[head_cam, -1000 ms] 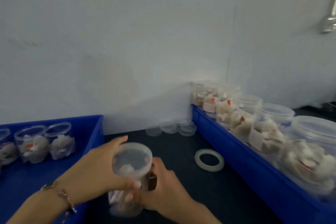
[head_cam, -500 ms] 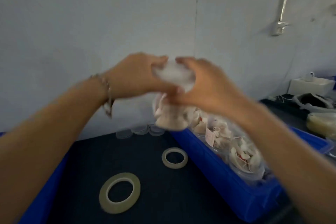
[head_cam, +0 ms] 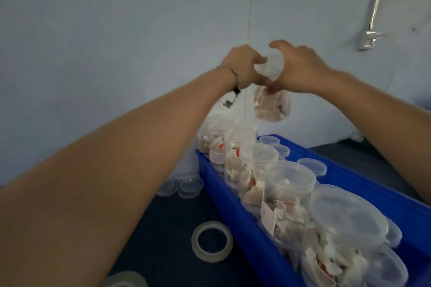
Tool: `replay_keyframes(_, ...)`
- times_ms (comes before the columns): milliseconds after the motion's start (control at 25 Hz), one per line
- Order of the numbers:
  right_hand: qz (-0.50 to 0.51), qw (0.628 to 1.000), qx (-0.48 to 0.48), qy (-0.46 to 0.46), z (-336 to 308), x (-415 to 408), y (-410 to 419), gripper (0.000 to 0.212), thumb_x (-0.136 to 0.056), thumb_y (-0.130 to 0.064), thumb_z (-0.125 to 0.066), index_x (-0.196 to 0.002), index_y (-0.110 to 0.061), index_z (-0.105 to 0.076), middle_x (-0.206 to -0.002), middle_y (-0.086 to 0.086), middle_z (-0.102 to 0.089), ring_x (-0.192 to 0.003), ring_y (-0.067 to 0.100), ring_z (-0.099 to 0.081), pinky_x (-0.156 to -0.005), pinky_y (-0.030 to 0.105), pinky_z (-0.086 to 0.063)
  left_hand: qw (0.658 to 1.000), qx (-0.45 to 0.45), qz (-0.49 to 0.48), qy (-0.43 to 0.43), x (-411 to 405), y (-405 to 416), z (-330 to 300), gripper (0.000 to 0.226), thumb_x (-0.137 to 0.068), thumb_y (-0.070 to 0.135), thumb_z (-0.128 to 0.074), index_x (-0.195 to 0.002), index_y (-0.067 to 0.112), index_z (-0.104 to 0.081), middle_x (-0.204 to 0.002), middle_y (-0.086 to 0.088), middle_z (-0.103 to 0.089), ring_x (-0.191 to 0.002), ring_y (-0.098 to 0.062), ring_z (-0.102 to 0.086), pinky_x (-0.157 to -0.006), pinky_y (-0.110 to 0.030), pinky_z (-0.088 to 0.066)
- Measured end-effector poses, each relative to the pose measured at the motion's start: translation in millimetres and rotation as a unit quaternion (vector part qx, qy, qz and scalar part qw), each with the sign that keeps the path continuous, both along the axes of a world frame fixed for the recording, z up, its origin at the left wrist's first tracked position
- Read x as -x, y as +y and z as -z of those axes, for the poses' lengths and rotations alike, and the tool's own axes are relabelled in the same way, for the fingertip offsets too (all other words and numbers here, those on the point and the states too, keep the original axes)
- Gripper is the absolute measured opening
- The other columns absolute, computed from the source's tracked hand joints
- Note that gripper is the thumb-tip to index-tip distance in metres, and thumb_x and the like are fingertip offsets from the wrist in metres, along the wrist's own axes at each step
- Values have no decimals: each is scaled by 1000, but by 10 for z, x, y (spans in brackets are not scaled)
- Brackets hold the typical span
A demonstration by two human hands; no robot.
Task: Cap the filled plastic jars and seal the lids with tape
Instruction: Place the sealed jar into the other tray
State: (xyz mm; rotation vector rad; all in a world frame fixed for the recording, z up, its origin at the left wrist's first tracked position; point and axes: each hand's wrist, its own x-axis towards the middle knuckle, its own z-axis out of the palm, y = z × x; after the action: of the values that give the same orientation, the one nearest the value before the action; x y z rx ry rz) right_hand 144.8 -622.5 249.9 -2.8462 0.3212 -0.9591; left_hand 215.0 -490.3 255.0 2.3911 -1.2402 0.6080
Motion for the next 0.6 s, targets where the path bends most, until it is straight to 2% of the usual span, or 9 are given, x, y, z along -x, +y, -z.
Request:
replay_keyframes(80, 17, 999, 7, 27, 308, -180, -267, 96, -55, -47, -87, -137, -25, -42, -125, 9, -60, -102, 26, -58, -81, 30, -42, 999, -17, 6, 27, -165, -300, 306, 69, -78, 45, -71, -137, 17, -48, -135, -10, -53, -124, -25, -48, -98, -26, -34)
replay_keyframes(160, 44, 997, 24, 54, 612, -351, -448, 71, -58, -52, -83, -119, -28, -55, -110, 3, -67, -84, 19, -56, -71, 28, -41, 998, -27, 15, 49, -317, -501, 584, 64, -79, 41, -72, -134, 17, -52, -127, -9, -59, -117, -25, -54, -92, -26, -38)
replay_keyframes(240, 55, 993, 23, 99, 859, -514, -570, 56, -61, -54, -79, -107, -30, -57, -106, -1, -68, -86, 20, -59, -73, 31, -47, 996, -41, 23, 73, -439, -621, 816, 54, -79, 36, -73, -128, 16, -59, -117, -9, -64, -107, -25, -58, -88, -27, -42)
replay_keyframes(360, 38, 989, -5, 144, 1130, -675, -726, 69, -65, -50, -80, -123, -23, -54, -120, 0, -63, -107, 22, -58, -90, 32, -45, 991, -72, 23, 107, -556, -769, 1038, 41, -79, 32, -73, -114, 13, -67, -102, -7, -65, -93, -23, -60, -78, -28, -46)
replay_keyframes(480, 15, 989, -49, 140, 1314, -749, -803, 81, -67, -48, -80, -134, -19, -47, -127, 1, -59, -116, 22, -53, -90, 27, -38, 986, -106, 22, 124, -646, -867, 1167, 48, -84, 30, -69, -128, 13, -58, -120, -10, -62, -110, -27, -58, -87, -31, -45)
replay_keyframes(600, 16, 984, -26, 178, 1452, -848, -848, 72, -75, -45, -74, -136, -17, -46, -127, 2, -59, -115, 23, -55, -92, 27, -39, 976, -179, 11, 122, -728, -885, 1229, 54, -90, 30, -61, -139, 14, -45, -134, -10, -53, -117, -27, -54, -91, -31, -43)
